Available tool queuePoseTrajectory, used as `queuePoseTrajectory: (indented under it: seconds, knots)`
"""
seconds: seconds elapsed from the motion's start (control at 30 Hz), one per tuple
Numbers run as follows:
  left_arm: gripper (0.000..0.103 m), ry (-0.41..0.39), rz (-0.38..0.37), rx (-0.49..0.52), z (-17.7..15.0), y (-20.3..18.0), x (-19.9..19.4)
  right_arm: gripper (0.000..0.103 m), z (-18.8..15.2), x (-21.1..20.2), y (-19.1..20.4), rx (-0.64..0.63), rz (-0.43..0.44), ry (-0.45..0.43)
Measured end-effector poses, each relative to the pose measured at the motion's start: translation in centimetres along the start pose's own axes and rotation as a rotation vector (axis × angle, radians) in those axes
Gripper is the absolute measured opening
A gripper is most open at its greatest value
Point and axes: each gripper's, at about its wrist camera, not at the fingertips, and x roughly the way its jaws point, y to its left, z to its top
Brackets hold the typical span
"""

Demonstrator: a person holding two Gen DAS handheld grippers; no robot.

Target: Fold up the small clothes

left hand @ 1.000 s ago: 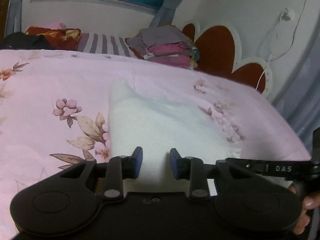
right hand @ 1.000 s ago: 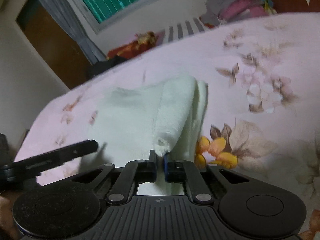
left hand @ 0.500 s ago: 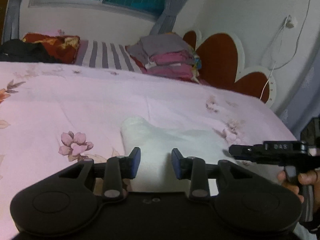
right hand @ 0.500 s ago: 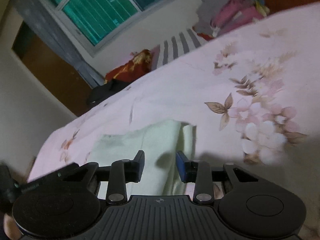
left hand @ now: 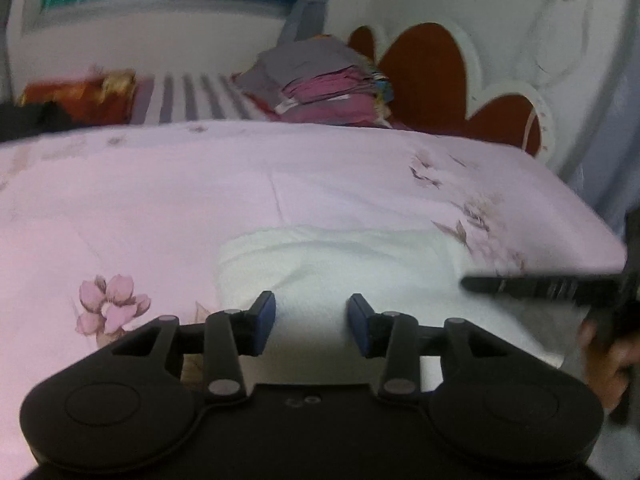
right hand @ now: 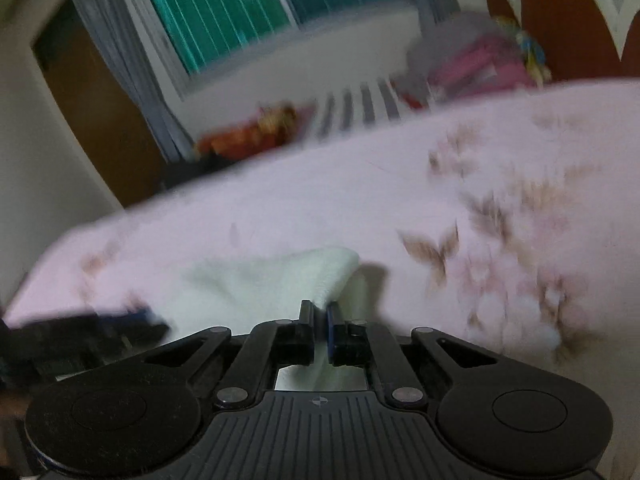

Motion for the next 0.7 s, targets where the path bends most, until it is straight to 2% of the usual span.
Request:
queuePoseTrajectory:
  seconds: [0.1, 0.17, 0.23, 0.3, 0.33, 0.37, 0.4, 0.47, 0.53, 0.57, 0.6, 0.63, 0.7]
  knots:
    - [0.037, -0.059, -0.035, 0.008, 0.5, 0.0, -2.4, 0.005, 0.0, 0.3, -0.3, 0.006, -0.015, 0.019]
    - [0.037, -0.064, -0.053, 0.012, 0.9, 0.0, -2.6, 0.005, 0.8, -1.9, 0.4, -0.016, -0.053, -0.073]
    - [0.037, -0.025, -0.057, 0.013, 0.8, -0.2, -1.6, 0.005, 1.2, -2.7, 1.2, -0.023, -0.056, -0.109]
    - [0.036, 0.030, -0.033, 0.022, 0.0, -0.6, 0.0, 0.005, 1.1, -2.2, 2.1, -0.046, -0.016, -0.086]
    - [0.037, 0.021, -0.019, 0.039, -0.3, -1.0, 0.3, 0.005, 0.8, -1.1, 2.8, -0.081, -0.001, -0.032]
    - [0.037, 0.018, -0.005, 0.041, -0.3, -1.3, 0.4, 0.005, 0.2, 0.7, 3.3, -0.120, -0.025, 0.054]
    - [0.036, 0.021, 0.006, 0.041, -0.2, -1.6, 0.4, 0.004, -0.4, 1.8, 3.1, -0.137, -0.045, 0.081]
    - [0.036, 0.013, 0.001, 0.057, -0.1, -2.1, -0.6, 0.004, 0.0, 1.6, 2.3, -0.066, -0.044, 0.077]
    - [0.036, -0.032, -0.026, 0.051, -0.6, -1.9, -2.6, 0.006, 0.5, -0.1, 2.9, -0.070, -0.093, 0.039]
    - [0.036, -0.046, -0.014, 0.042, -1.3, -1.5, -3.8, 0.012, 0.5, -1.0, 2.9, -0.064, -0.094, 0.027]
    - [0.036, -0.059, 0.001, 0.031, -2.0, -1.3, -4.8, 0.047, 0.4, -2.1, 2.8, -0.043, -0.073, 0.027]
    - [0.036, -0.072, 0.008, 0.011, -2.7, -1.1, -5.6, 0.057, 0.1, -3.4, 2.5, -0.023, -0.030, 0.009]
    - [0.035, -0.084, 0.012, -0.059, -4.4, -0.3, -7.1, 0.056, -0.8, -5.3, 1.9, 0.016, 0.009, 0.007]
